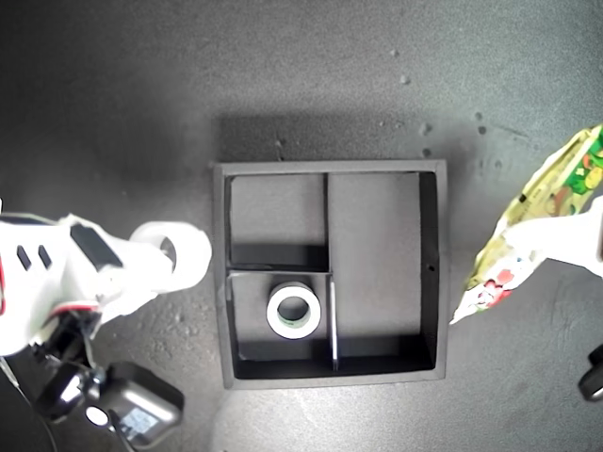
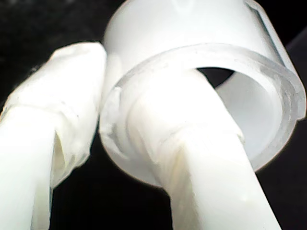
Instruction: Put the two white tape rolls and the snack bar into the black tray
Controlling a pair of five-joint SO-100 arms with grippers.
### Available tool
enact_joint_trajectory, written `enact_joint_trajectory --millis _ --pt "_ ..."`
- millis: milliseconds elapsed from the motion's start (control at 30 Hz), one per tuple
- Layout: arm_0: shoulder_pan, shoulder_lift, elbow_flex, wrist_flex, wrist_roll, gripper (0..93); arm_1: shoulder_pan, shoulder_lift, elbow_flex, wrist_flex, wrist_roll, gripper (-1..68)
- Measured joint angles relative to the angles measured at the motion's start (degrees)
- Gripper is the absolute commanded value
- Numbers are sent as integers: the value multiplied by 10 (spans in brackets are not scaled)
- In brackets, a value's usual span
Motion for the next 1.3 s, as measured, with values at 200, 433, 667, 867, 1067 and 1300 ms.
enact_joint_trajectory --millis 200,433,667,867,1067,1300 --pt "-14 -146 -149 9 43 11 -30 -173 -149 2 -55 -5" --pt "-14 -362 -356 98 62 13 -57 -294 -236 11 -61 165" --pt "-14 -613 -686 298 62 15 -74 -299 -236 48 -40 295" --pt "-19 -669 -783 335 68 156 -73 -299 -254 81 -36 276" --pt "-34 -667 -765 335 55 188 -76 -299 -290 124 -36 257" --pt "-67 -526 -615 335 47 16 -81 -299 -388 235 40 3"
